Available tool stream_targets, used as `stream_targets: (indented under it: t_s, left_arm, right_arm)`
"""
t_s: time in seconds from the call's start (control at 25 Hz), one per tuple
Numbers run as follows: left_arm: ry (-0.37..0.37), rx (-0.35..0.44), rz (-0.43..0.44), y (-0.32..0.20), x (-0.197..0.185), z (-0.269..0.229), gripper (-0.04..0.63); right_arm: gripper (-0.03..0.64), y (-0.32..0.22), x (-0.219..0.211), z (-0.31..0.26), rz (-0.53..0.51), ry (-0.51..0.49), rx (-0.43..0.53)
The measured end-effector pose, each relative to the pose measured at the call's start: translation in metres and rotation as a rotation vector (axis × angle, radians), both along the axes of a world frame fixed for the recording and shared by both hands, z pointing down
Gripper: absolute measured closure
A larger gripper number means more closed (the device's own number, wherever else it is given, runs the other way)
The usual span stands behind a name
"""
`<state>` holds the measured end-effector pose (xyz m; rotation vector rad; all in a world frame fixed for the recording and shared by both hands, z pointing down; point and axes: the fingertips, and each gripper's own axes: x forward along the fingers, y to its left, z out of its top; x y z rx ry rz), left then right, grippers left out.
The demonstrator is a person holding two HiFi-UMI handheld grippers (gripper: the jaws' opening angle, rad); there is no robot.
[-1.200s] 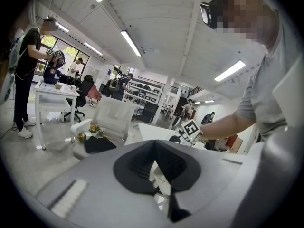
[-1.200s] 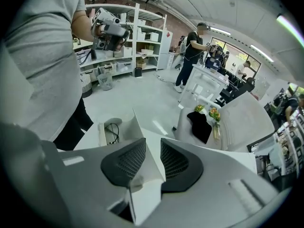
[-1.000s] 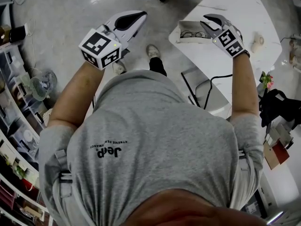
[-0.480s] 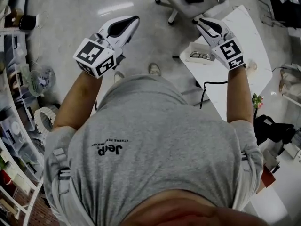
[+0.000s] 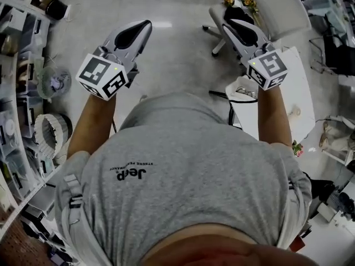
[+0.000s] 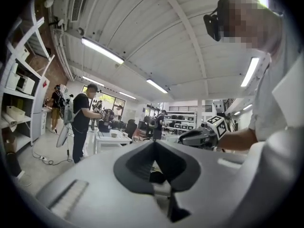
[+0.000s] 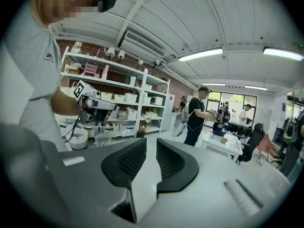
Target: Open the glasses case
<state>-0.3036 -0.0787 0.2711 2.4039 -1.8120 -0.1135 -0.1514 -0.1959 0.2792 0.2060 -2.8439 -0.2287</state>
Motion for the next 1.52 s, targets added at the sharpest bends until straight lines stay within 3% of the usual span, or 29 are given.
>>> stream_targets:
  t_s: [0.12,0.4,0.68,1.52]
  left_arm:
    - [-0.005,0.019,-0.057,0.024,-0.027,-0.012,0.558]
    - [0.031,0.031,-0.169,0.074,-0.074,-0.023,0.558]
    - [0.052,0.022,-0.211,0.093,-0.094,-0.025,0.558]
    - [0.055,0.034,-0.170,0.081,-0.080,-0.029,0.558]
  right_arm:
    - [0.569,0.013,-0.030,-0.015,-0.008,-0.070,-0.035]
    - [0.614,0.040,-0.071,-0.029,0.000,-0.237,-0.213]
    - [0.614,0.050,-0.088,-0.012,-0.010,-0.231,-0.270]
    - [0.615,0.044,-0.077,-0.011,0.011,-0.204,-0.247]
